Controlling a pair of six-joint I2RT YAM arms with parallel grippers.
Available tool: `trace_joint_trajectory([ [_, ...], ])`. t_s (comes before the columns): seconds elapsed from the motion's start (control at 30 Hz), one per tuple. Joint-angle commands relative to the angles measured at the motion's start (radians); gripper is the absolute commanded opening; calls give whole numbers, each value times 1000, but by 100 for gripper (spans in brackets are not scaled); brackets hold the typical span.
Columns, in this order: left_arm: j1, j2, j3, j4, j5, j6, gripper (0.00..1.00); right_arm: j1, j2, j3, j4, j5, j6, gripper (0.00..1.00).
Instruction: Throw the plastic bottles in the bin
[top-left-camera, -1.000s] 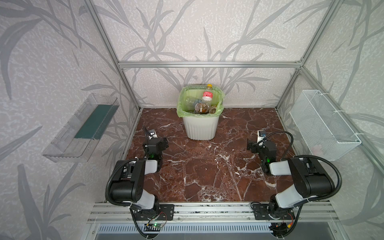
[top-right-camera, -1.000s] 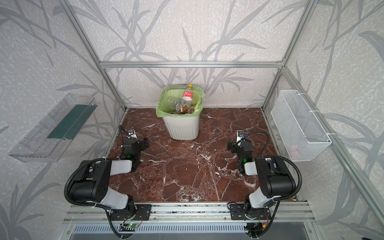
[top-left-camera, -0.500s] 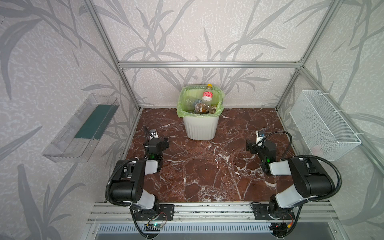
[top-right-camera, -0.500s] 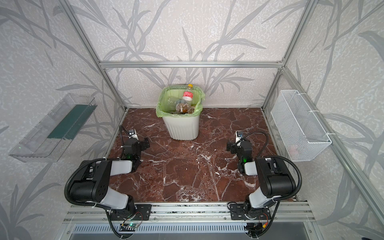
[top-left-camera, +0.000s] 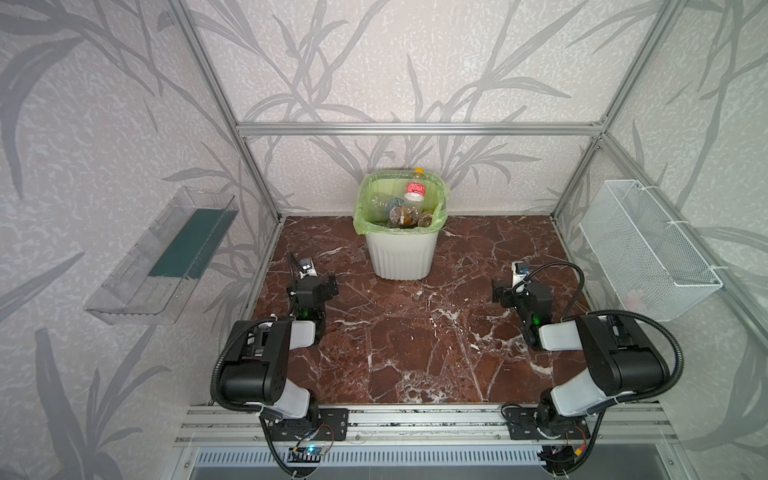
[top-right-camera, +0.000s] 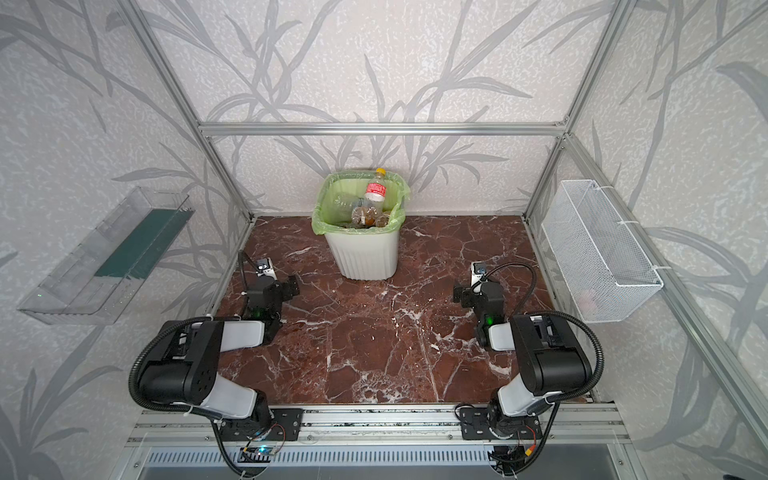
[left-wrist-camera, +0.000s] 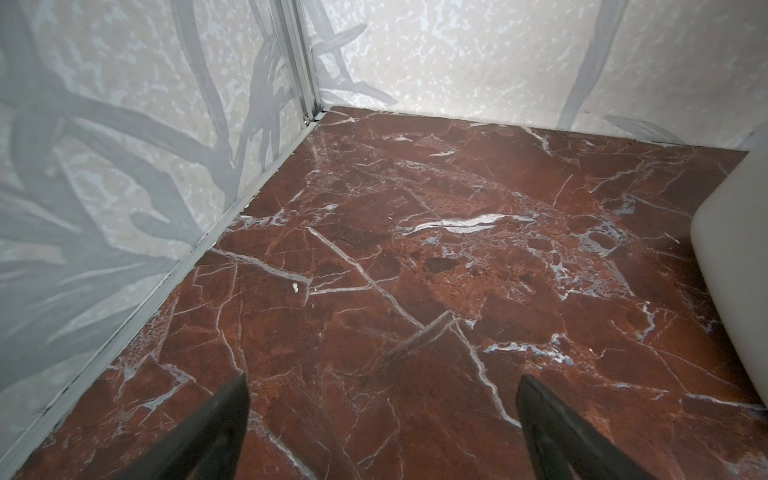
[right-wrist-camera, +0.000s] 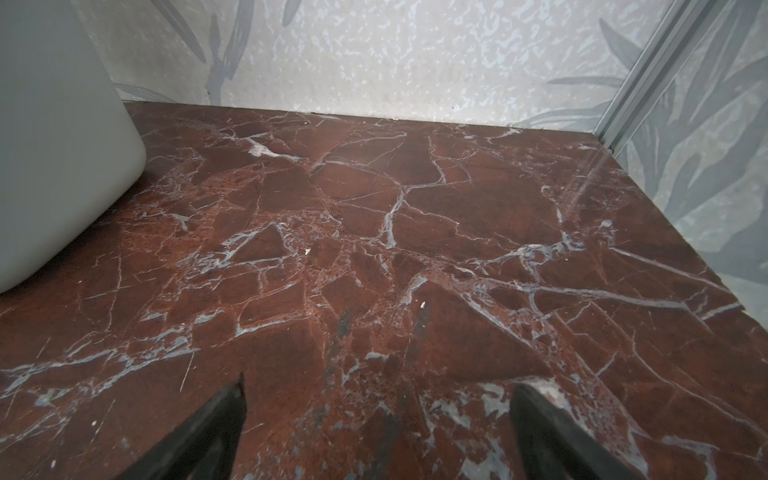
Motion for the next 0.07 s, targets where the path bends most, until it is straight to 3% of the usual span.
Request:
trace_joint_trajectory([
  [0.0,-4,6,-8,16,-2,18,100,4,1,21,13,-7,-10,99],
  [0.03,-2,5,-8,16,-2,18,100,4,0,21,15,-7,-10,99],
])
